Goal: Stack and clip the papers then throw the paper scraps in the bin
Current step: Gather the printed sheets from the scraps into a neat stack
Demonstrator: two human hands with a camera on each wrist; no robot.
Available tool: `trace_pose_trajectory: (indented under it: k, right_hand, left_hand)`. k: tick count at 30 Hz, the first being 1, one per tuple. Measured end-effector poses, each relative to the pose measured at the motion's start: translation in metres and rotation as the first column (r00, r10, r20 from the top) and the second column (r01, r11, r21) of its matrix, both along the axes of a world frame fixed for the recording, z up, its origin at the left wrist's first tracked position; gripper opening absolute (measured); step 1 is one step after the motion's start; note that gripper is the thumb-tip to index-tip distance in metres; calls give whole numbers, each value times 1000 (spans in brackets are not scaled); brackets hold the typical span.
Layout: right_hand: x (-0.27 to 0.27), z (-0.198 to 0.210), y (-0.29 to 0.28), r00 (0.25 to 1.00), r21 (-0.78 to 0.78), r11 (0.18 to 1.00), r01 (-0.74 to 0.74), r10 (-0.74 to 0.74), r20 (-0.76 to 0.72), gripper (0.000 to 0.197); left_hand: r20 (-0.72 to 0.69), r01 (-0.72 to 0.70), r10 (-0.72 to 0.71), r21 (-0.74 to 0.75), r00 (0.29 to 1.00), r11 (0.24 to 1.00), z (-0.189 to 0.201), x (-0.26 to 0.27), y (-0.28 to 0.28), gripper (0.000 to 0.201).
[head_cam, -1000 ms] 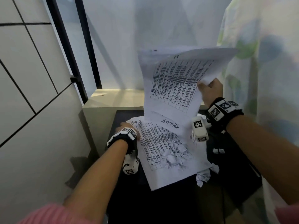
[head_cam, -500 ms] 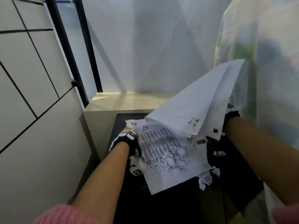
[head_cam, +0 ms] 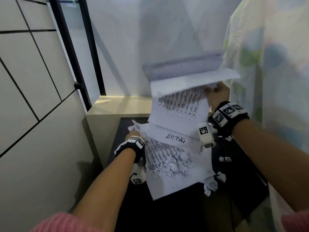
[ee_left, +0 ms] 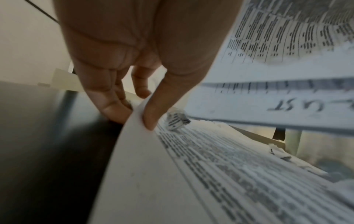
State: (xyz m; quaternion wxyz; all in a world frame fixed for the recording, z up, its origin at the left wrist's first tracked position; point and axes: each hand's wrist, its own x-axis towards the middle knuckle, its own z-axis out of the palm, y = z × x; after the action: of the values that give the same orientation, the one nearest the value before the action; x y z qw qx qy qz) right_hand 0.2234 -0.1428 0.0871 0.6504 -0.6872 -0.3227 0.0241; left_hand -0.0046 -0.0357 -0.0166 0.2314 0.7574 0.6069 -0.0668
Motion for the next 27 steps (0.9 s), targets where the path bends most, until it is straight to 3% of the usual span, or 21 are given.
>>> trace_pose_trajectory:
  k: [1,2,5,6,8,10,13,16,18,22,27]
  right_hand:
    - [2,0,-2,999,23,1000,-16,17,-33,6]
    - [1,0,-5,999,33,999,-19,20,-39,14]
    - [0,3,-9,997,60,998,-22,26,-71,13]
    - [2,3,-9,997,66,998,-18,22,-71,25]
    - [1,2,-10,998,63,998,-10,14,-64,40]
    - [3,0,-10,996,72,997,-6,12,-83,38]
    - [3,1,-12,992,91,995,28,-17,-123,15]
    - [2,3,-15,987,120,992,35,-15,-159,11]
    - [5,5,-16,986,119,993,25,-5,-166,26]
    - [9,6,-19,983,131,991,28,-4,-182,6]
    - [9,10,-20,967,185,983,0,47,-250,7]
  left_hand:
    - [97,-63,68,-55,993,997,1,0,-1,73]
    - [203,-127,144,-93,968,987,3,0,-2,83]
    - [434,-191,244,-163,867,968,4,-8,-6,85]
    - [473,-188,238,-151,848,970,2,-12,-4,80]
    - [528,-143,145,-45,837,989,-1,-17,2,49]
    - [570,-109,54,63,820,992,-2,-20,9,19]
    - [662,-129,41,85,748,988,-1,-20,17,31]
    - [755,-103,-11,104,656,989,3,-19,26,54]
    - [802,-81,-67,142,594,986,10,-16,29,61]
    - [877,-107,-91,160,472,981,35,-10,20,57]
    - [928,-68,-130,163,348,984,73,-1,2,46]
